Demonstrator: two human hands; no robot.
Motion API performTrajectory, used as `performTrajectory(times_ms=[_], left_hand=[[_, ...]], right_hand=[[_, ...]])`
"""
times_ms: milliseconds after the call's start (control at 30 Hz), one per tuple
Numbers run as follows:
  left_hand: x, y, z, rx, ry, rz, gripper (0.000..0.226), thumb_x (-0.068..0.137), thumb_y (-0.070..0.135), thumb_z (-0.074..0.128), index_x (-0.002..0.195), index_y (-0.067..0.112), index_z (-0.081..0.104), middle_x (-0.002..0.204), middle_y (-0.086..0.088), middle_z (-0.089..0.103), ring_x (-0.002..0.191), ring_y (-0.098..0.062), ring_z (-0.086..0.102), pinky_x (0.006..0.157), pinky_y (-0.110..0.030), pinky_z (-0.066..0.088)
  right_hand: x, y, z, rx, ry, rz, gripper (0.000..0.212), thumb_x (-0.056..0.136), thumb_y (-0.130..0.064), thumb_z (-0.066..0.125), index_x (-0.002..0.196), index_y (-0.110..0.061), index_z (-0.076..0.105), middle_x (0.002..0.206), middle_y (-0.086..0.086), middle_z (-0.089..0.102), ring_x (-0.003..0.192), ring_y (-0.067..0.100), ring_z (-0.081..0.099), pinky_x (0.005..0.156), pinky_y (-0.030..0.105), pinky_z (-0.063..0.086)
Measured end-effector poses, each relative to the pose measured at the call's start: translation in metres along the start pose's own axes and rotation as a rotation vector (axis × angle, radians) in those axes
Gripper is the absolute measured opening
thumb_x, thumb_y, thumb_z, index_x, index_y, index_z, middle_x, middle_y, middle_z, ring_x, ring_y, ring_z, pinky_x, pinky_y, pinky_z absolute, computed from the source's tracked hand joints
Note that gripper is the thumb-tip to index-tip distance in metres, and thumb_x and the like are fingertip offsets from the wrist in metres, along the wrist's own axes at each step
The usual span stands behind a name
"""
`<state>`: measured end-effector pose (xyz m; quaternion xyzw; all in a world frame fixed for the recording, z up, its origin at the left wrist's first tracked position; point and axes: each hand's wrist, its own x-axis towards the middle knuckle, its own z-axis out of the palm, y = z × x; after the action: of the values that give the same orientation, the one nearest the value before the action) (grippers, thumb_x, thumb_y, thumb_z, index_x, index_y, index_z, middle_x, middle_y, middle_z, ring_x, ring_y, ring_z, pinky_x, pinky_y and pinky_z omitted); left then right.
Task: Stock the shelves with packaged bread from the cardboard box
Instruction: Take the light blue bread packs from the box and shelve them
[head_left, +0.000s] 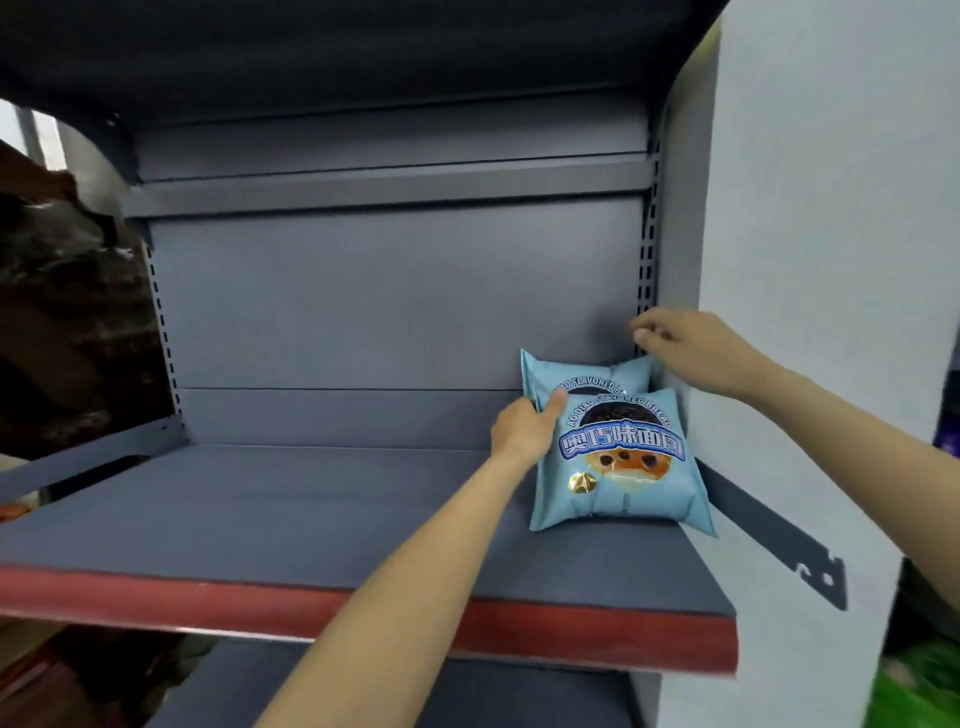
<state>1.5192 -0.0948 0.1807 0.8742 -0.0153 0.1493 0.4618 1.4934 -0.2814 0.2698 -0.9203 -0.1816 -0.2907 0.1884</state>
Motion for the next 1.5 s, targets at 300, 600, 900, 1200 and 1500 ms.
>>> performTrajectory(times_ms=[300, 600, 900, 1200, 1500], left_hand=[[-0.046, 0.016, -0.034, -0.068, 0.076, 0.145, 0.039, 0.096, 0.035, 0.048, 0.129, 0.016, 0.053, 0.13, 0.001, 0.058, 0.119, -0.016, 0.052, 0.1, -0.031, 0.04], [-0.198, -0.031, -0.097, 0.171, 0.434, 0.748, 0.026, 0.091, 0.031, 0.046, 0.094, 0.021, 0.069, 0.074, 0.013, 0.068, 0.074, -0.014, 0.062, 0.071, -0.035, 0.047], [-0.329, -0.188, -0.135, 0.388, 0.071, 0.478, 0.03, 0.089, 0.039, 0.044, 0.098, 0.024, 0.069, 0.078, 0.015, 0.068, 0.077, -0.012, 0.064, 0.061, -0.026, 0.049], [-0.463, -0.401, -0.148, 0.406, -0.432, -0.31, 0.018, 0.09, 0.024, 0.06, 0.107, 0.027, 0.066, 0.098, 0.011, 0.07, 0.094, -0.009, 0.064, 0.07, -0.023, 0.044], [-0.546, -0.499, -0.154, 0.949, -0.813, -0.388, 0.057, 0.084, 0.05, 0.06, 0.134, 0.028, 0.046, 0.134, -0.005, 0.049, 0.125, -0.028, 0.04, 0.107, -0.038, 0.025]], right_hand=[[-0.088, -0.03, 0.009, 0.039, 0.003, -0.072, 0.038, 0.093, -0.023, 0.054, 0.13, -0.019, 0.052, 0.132, 0.003, 0.055, 0.12, 0.023, 0.05, 0.095, 0.029, 0.036], [-0.216, -0.122, 0.051, 0.207, 0.538, -0.081, 0.02, 0.09, -0.024, 0.055, 0.105, -0.016, 0.064, 0.086, -0.006, 0.068, 0.08, 0.012, 0.059, 0.073, 0.024, 0.043], [-0.38, -0.194, 0.151, 0.362, 0.14, 0.066, 0.021, 0.091, -0.026, 0.054, 0.106, -0.016, 0.063, 0.09, -0.008, 0.066, 0.081, 0.01, 0.061, 0.071, 0.024, 0.049], [-0.559, -0.226, 0.288, 0.3, -0.826, 0.451, 0.029, 0.094, -0.022, 0.055, 0.123, -0.016, 0.055, 0.116, 0.002, 0.064, 0.104, 0.017, 0.062, 0.084, 0.034, 0.052], [-0.648, -0.251, 0.341, 0.502, -1.384, 0.43, 0.064, 0.082, -0.046, 0.068, 0.136, -0.022, 0.043, 0.139, -0.001, 0.045, 0.128, 0.019, 0.044, 0.102, 0.033, 0.039]])
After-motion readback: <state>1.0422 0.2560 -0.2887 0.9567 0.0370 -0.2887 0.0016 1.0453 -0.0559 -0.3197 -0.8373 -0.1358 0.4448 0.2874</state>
